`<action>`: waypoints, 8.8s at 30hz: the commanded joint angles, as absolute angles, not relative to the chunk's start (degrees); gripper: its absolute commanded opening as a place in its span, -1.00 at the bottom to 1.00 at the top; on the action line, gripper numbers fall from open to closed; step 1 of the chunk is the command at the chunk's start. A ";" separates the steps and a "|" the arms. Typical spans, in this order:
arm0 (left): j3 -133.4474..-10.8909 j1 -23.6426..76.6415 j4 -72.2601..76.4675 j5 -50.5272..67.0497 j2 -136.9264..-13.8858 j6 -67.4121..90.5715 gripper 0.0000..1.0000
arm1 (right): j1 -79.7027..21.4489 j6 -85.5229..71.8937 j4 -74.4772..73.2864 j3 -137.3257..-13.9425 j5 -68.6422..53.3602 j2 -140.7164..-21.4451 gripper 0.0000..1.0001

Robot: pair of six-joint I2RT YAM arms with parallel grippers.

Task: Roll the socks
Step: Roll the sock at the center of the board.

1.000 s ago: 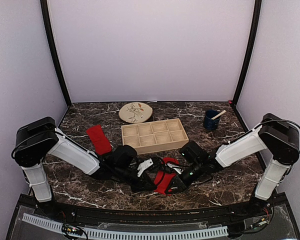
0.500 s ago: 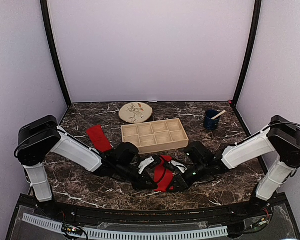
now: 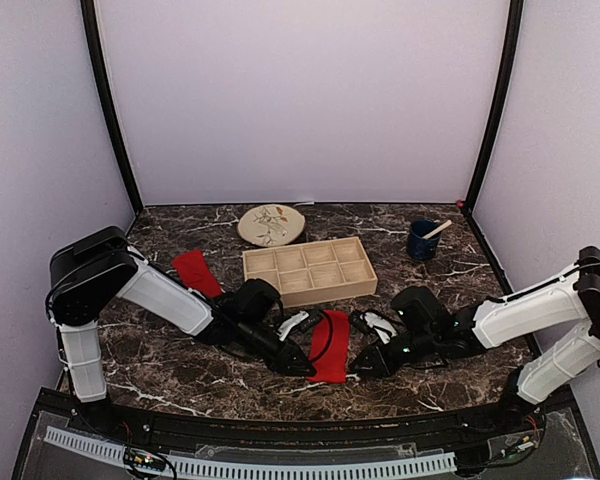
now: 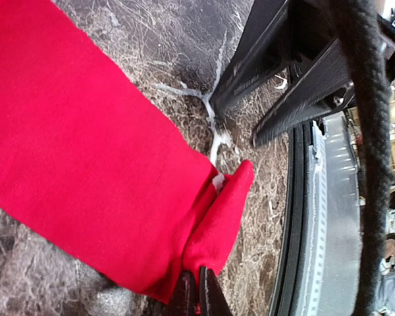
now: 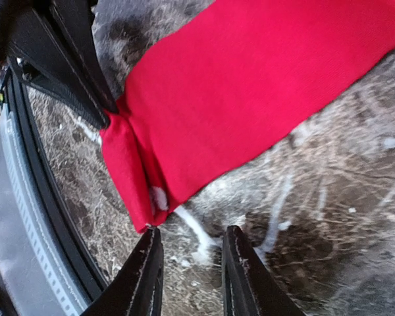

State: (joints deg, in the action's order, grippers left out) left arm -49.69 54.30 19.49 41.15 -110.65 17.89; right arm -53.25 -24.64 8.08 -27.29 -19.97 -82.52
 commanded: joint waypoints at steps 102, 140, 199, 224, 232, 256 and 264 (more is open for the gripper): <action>-43.71 54.81 28.49 30.27 -102.46 8.79 -0.13 | -49.43 -27.21 11.72 -35.88 -43.98 -96.97 -1.00; -45.72 59.15 25.44 31.80 -107.21 1.10 -0.36 | -47.80 -26.99 10.66 -37.57 -49.40 -100.43 -1.00; -64.39 53.27 -3.49 50.97 -120.27 0.59 -1.00 | -58.66 -17.71 1.53 -29.25 -5.12 -76.09 -0.32; -67.15 53.00 -7.03 52.65 -122.11 -1.17 -1.00 | -71.01 -9.77 -7.15 -40.07 6.51 -89.08 -0.46; -66.94 52.47 -6.04 52.46 -122.18 0.68 -1.00 | -70.97 -9.70 -7.08 -40.17 4.73 -90.15 -0.91; -48.32 50.05 19.90 35.56 -105.19 11.82 -0.34 | -56.82 -19.87 2.54 -35.41 -23.55 -89.00 -1.00; -50.24 56.26 16.93 28.18 -104.85 4.04 -0.33 | -52.88 -30.00 12.25 -30.67 -32.62 -90.52 -1.00</action>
